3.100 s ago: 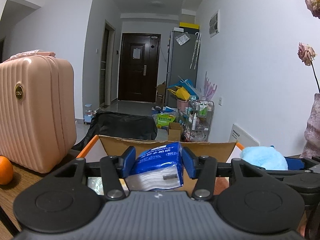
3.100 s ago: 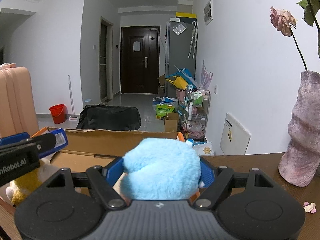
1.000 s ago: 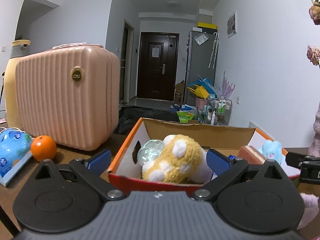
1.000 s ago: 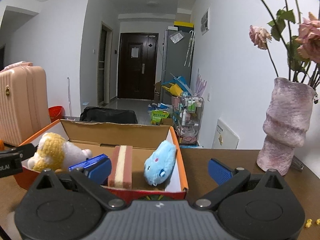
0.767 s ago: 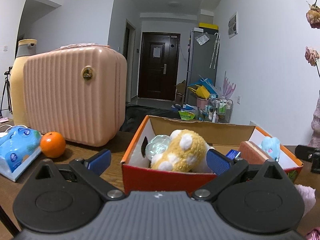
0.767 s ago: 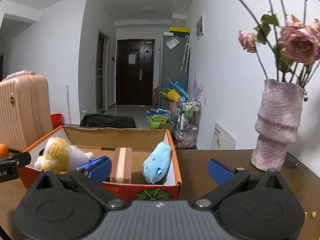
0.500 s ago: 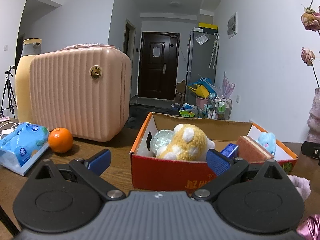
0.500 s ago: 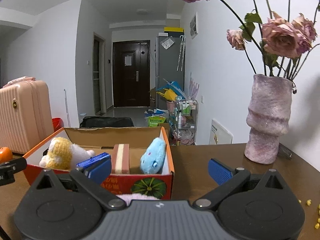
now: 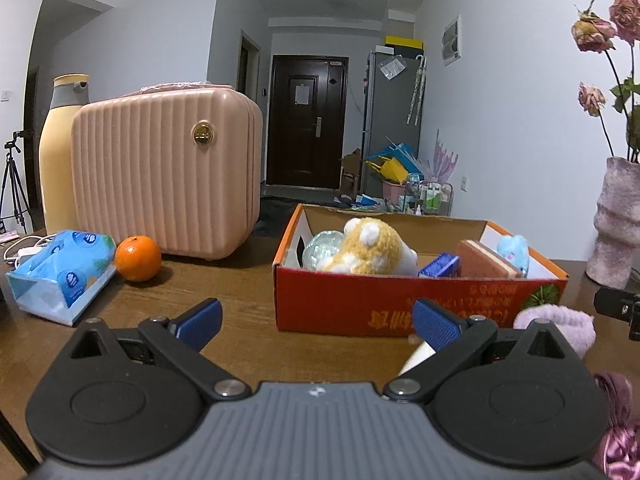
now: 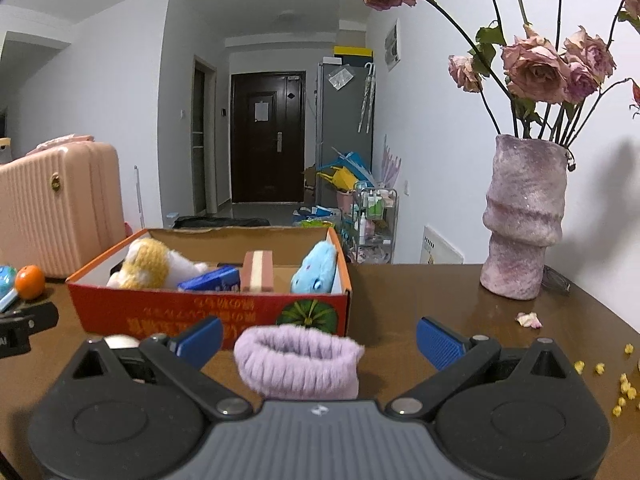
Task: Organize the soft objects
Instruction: 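Move both grippers back toward the soft items left on the table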
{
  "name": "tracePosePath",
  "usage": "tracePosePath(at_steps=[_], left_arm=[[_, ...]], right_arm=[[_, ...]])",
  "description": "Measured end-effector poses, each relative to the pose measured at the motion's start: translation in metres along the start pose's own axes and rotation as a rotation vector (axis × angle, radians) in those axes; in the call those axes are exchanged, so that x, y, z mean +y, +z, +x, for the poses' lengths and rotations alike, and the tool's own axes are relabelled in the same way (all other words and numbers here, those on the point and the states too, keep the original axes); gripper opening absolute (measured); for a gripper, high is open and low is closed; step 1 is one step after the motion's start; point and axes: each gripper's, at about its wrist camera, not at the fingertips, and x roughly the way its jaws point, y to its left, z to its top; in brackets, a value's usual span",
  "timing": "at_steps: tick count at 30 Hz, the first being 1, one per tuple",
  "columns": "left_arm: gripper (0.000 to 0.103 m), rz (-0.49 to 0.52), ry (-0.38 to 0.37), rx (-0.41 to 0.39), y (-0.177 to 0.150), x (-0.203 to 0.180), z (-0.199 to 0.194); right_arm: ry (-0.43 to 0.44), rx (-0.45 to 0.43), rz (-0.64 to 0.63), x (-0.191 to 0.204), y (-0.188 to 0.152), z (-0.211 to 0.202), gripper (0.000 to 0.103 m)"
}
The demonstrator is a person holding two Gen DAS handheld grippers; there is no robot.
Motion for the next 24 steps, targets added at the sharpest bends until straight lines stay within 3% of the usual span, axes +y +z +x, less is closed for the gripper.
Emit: tracePosePath(at_steps=[24], left_arm=[[0.103, 0.024, -0.058, 0.059, -0.026, 0.006, -0.059]], right_arm=[[0.011, 0.018, -0.051, 0.017, -0.048, -0.08, 0.103]])
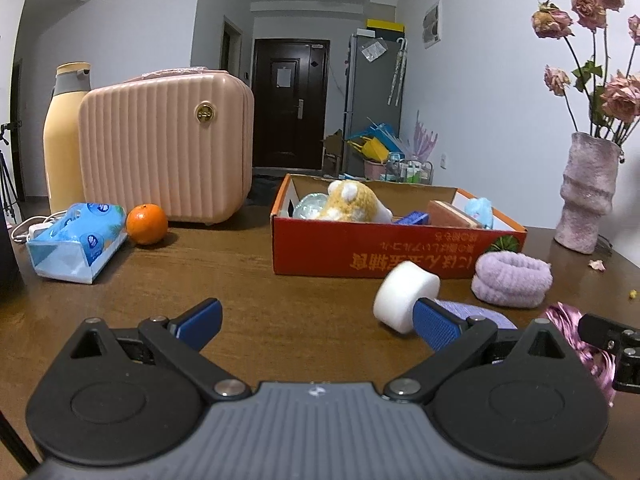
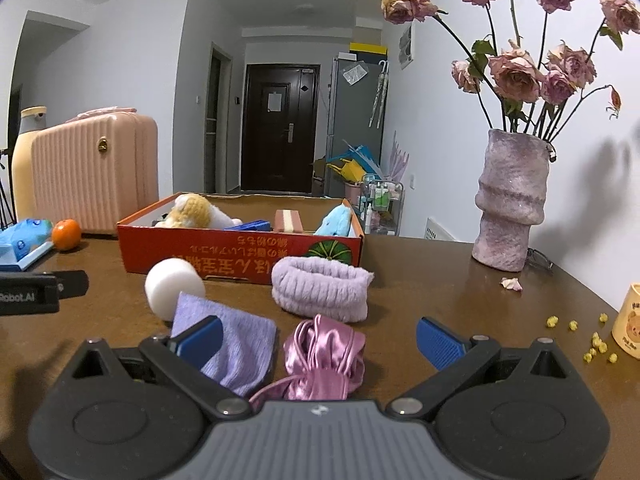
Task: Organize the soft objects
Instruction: 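Move both grippers back toward the soft items left on the table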
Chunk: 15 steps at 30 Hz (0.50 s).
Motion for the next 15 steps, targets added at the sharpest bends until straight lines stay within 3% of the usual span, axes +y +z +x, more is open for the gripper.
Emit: tracePosePath(at_steps=[15], left_arm=[[0.103, 0.028, -0.042, 0.023, -0.016, -0.003, -0.031]], right_arm=[[0.03, 0.031, 0.027, 0.001, -0.017, -0.034, 0.103]])
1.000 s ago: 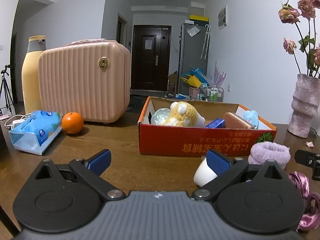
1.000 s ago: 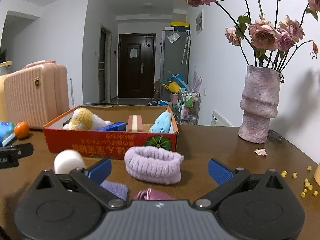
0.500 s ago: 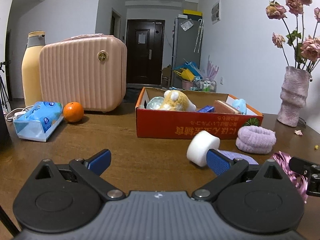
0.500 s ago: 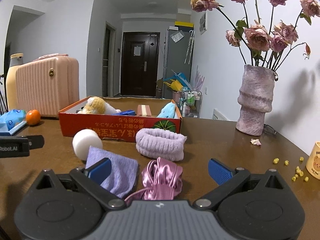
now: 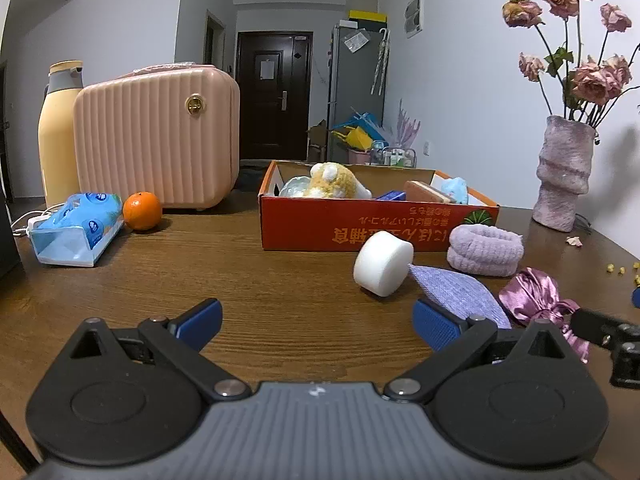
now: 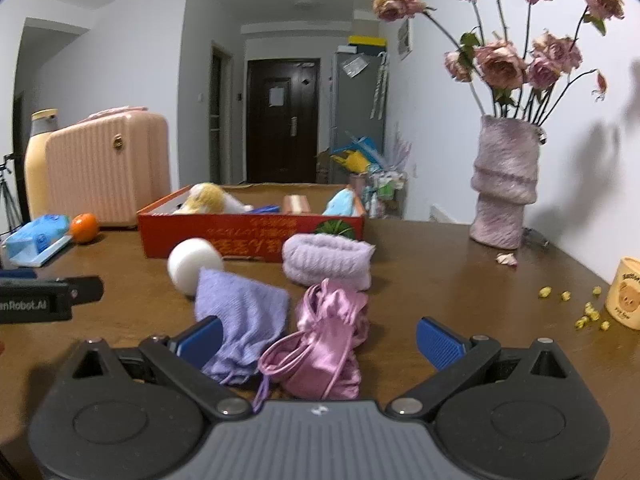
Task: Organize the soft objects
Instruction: 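Move both grippers back toward the soft items left on the table, then lower the right gripper onto the pink satin scrunchie and close it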
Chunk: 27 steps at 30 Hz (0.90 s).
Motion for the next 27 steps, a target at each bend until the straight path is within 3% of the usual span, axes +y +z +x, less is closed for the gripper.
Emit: tracePosePath(at_steps=[8, 16, 27], left_arm=[[0.103, 0.008, -0.021, -0.009, -0.002, -0.002, -0.008], [0.103, 0.008, -0.037, 0.011, -0.001, -0.003, -0.007], [0.103, -0.011, -0.024, 0.034, -0.001, 0.0, -0.002]], right_arm=[[-0.013, 0.024, -0.026, 0.008, -0.006, -0.001, 0.103], [-0.028, 0.032, 0.028, -0.003, -0.005, 0.003, 0.103], [-0.053, 0.107, 0.064, -0.019, -0.001, 0.04, 0.103]])
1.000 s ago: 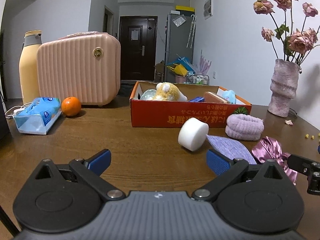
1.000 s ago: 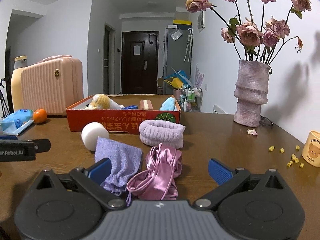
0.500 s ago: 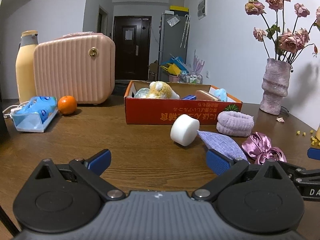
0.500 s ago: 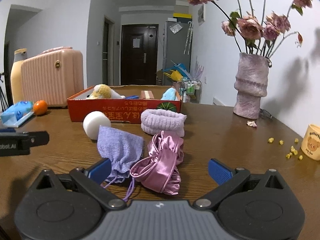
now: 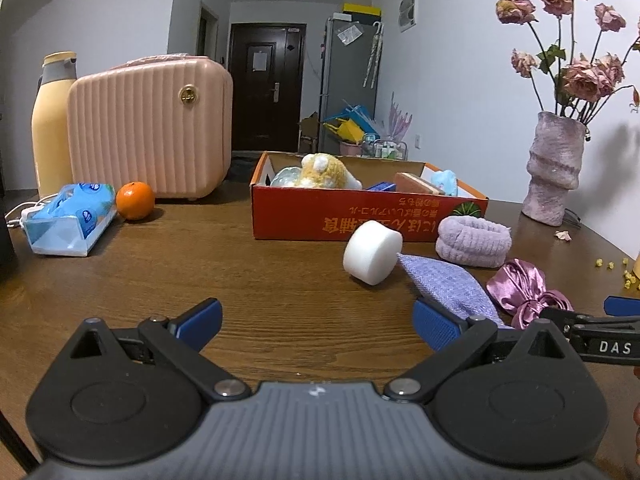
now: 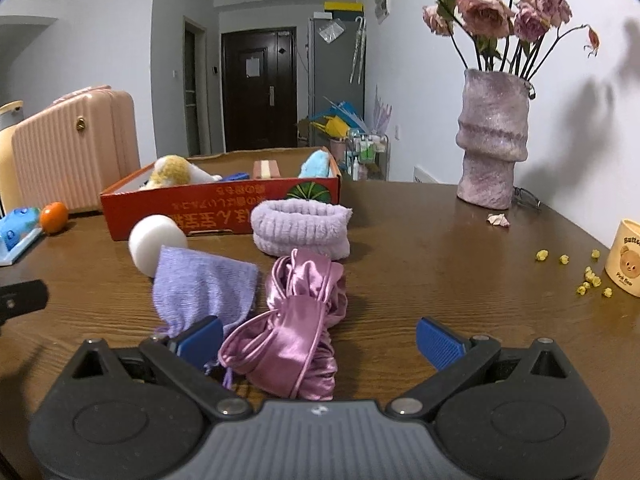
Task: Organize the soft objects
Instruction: 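Lower the right gripper onto the pink satin scrunchie and close it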
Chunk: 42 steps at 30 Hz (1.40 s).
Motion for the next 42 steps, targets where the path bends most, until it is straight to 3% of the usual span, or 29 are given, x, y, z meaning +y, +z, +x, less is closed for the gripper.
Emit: tracePosePath(at_steps=[10, 20, 29, 34, 42], left_arm=[[0.103, 0.007, 0.034, 0.007, 0.003, 0.001, 0.013], [0.103, 0.013, 0.035, 0.024, 0.006, 0.0, 0.027], [0.103, 0.012, 0.024, 0.035, 0.005, 0.0, 0.028], [0.103, 0.01, 0.023, 0.041, 0.004, 0.001, 0.028], [0.103, 0.012, 0.023, 0.044, 0.004, 0.002, 0.029]], right_arm=[[-0.008, 0.077, 0.03, -0.009, 0.011, 0.041, 0.103], [0.004, 0.115, -0.053, 0.005, 0.012, 0.059, 0.101], [0.078, 0.137, -0.042, 0.005, 0.009, 0.059, 0.071], [0.114, 0.122, -0.062, 0.009, 0.007, 0.053, 0.04], [0.087, 0.069, -0.065, 0.008, 0.008, 0.044, 0.034]])
